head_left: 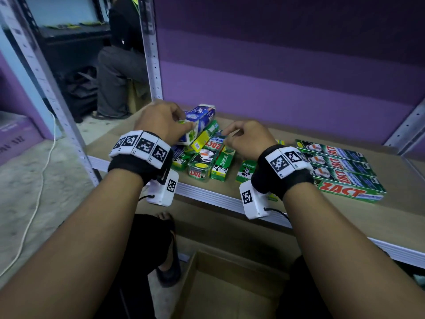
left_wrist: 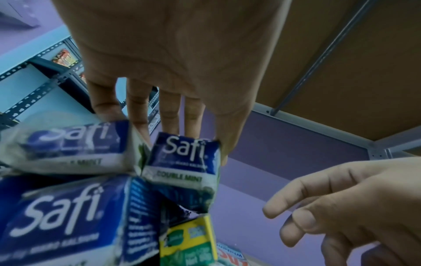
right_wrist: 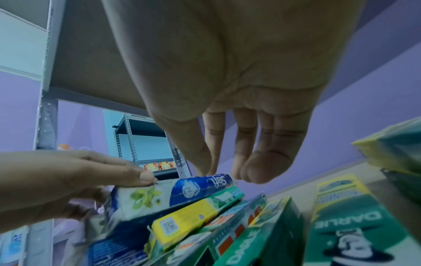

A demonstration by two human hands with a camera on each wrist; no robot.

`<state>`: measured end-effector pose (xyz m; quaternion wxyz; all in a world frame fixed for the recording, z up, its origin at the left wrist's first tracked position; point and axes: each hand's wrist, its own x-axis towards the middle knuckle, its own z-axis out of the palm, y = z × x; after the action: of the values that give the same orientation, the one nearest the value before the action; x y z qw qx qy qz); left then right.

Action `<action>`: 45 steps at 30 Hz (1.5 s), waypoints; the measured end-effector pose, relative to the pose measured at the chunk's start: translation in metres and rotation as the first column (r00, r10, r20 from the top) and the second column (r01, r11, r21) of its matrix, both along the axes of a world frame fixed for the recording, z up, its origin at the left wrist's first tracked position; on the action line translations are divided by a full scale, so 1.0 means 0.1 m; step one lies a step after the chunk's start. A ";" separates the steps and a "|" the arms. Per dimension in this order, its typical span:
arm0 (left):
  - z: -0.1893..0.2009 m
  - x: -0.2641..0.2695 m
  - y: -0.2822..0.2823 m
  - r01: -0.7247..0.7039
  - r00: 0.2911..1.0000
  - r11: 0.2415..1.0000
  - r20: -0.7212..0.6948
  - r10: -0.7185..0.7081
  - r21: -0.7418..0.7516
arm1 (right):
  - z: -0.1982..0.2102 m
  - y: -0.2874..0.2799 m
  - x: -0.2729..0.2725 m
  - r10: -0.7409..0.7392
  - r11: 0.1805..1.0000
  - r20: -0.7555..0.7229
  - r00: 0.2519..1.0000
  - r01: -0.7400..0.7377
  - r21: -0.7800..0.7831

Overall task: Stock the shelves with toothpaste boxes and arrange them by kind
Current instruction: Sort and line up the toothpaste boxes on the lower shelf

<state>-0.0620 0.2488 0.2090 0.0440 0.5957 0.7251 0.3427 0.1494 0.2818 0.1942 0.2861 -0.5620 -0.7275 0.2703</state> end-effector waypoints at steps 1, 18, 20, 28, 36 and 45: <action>0.00 -0.02 0.01 -0.001 1.000 1.000 0.004 0.001 -0.005 | -0.02 0.01 -0.04 0.014 1.000 0.014 1.000 -0.014 0.005; 0.00 -0.20 0.07 -0.032 0.993 0.999 0.116 0.033 -0.012 | -0.22 0.07 -0.46 0.216 0.955 0.300 0.929 -0.265 0.131; -0.01 -0.21 0.07 -0.036 0.994 0.999 0.106 0.037 -0.016 | -0.23 0.06 -0.49 0.223 0.955 0.335 0.916 -0.274 0.115; -0.05 -0.29 0.03 -0.077 0.995 0.996 0.059 0.079 -0.042 | -0.23 0.06 -0.54 0.096 0.986 0.282 0.955 -0.129 0.102; -0.07 -0.26 0.06 -0.027 1.000 0.999 0.012 0.027 -0.022 | -0.25 0.11 -0.49 0.073 0.997 0.226 0.971 -0.078 0.014; -0.03 -0.14 0.08 0.059 0.996 0.998 -0.072 -0.057 0.026 | -0.13 0.04 -0.36 0.041 0.998 0.159 0.986 -0.033 -0.053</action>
<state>-0.0759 0.2568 0.2059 0.0199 0.6289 0.7037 0.3299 0.1134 0.2859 0.1816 0.2076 -0.5751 -0.7516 0.2476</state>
